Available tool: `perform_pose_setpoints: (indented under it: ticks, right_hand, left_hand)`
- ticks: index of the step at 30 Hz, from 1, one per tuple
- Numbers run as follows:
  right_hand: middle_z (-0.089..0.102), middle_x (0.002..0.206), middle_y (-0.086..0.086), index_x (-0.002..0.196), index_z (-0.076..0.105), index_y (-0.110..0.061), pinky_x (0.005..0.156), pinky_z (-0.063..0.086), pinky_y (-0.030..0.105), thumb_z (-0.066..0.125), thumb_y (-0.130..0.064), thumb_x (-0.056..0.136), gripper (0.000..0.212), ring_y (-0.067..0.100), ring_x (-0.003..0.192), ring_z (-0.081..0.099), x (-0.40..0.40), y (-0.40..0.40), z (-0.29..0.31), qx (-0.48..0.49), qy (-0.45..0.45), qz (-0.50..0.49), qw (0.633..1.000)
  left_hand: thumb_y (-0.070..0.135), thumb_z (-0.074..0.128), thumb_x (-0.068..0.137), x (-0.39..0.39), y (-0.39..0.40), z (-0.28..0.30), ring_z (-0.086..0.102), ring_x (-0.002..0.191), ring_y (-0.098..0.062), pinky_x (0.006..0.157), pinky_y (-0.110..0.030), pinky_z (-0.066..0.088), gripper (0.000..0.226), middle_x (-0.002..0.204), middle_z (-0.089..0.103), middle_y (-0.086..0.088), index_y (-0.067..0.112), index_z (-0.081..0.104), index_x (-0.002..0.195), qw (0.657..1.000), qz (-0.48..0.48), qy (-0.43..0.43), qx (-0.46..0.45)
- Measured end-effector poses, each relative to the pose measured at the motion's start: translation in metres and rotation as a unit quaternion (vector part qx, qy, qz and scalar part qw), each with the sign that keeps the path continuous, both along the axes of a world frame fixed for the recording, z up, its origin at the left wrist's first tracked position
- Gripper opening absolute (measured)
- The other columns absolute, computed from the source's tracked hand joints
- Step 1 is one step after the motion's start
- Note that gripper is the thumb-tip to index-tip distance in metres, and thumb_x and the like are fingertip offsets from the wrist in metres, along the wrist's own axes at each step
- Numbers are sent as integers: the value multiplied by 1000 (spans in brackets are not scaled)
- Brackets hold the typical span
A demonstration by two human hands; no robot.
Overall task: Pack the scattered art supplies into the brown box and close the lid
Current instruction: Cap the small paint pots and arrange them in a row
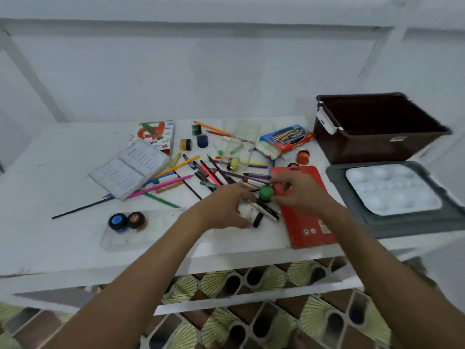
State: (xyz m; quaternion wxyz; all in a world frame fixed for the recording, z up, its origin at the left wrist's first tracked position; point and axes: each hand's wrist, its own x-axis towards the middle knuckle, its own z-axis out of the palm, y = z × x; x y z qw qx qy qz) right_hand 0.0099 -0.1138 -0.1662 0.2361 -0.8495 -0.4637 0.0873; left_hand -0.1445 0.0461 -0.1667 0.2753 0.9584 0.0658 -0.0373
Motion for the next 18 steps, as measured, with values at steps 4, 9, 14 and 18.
perform_pose_setpoints:
  ticks: [4, 9, 14, 18]
  right_hand:
    - [64, 107, 4, 114, 66, -12, 76, 36, 19, 79, -20, 72, 45, 15, 94, 55, 6, 10, -12, -49, -17, 45, 998]
    - [63, 105, 8, 109, 67, -17, 77, 42, 29, 71, -16, 75, 35, 26, 98, 55, 9, 27, -24, -88, -51, 54, 993]
    - [60, 101, 5, 106, 64, -14, 72, 40, 20, 72, -14, 69, 38, 20, 90, 57, 0, 31, -11, -6, 22, 30, 999]
    - [61, 96, -4, 106, 66, -17, 69, 48, 22, 75, -14, 67, 40, 12, 80, 59, -26, 47, 11, 58, 125, 40, 990]
  left_hand:
    - [31, 79, 74, 11, -9, -5, 45, 89, -8, 76, -21, 42, 55, 118, 53, 3, 23, 59, 125, 999, -32, 31, 29]
    - [33, 75, 77, 12, -10, -10, 54, 87, -12, 75, -27, 48, 43, 112, 59, 2, 22, 64, 117, 999, -9, 31, 41]
    - [30, 76, 74, -1, -3, 4, 59, 80, -13, 73, -29, 53, 40, 95, 60, 5, 21, 63, 111, 995, 93, -23, -28]
    - [31, 73, 76, -28, 22, 19, 59, 83, -10, 72, -29, 52, 51, 97, 60, 4, 31, 57, 125, 978, 181, -97, -38]
